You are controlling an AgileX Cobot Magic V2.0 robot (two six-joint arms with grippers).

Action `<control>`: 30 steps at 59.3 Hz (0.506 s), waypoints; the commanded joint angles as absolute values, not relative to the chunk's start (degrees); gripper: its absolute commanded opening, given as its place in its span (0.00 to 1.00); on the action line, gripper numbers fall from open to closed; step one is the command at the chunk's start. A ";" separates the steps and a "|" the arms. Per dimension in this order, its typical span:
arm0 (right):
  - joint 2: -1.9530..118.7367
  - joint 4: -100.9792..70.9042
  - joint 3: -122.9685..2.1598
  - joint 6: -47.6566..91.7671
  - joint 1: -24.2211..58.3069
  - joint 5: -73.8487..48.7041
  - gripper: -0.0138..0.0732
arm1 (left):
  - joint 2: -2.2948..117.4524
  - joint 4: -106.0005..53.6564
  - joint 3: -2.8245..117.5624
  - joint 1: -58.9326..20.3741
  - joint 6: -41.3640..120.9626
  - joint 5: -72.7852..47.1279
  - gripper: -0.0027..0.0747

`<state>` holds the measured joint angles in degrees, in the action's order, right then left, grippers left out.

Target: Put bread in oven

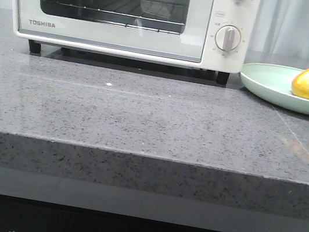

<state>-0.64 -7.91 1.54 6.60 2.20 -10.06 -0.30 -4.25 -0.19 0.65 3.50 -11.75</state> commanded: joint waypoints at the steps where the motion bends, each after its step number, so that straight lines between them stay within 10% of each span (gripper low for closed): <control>1: -1.83 -8.29 1.20 7.02 1.90 -6.10 0.09 | -1.25 -4.33 -0.56 0.86 2.91 -6.97 0.01; 30: -1.83 -8.29 -0.64 7.02 1.90 -4.39 0.09 | -1.25 -4.33 -0.53 0.86 2.91 -1.11 0.01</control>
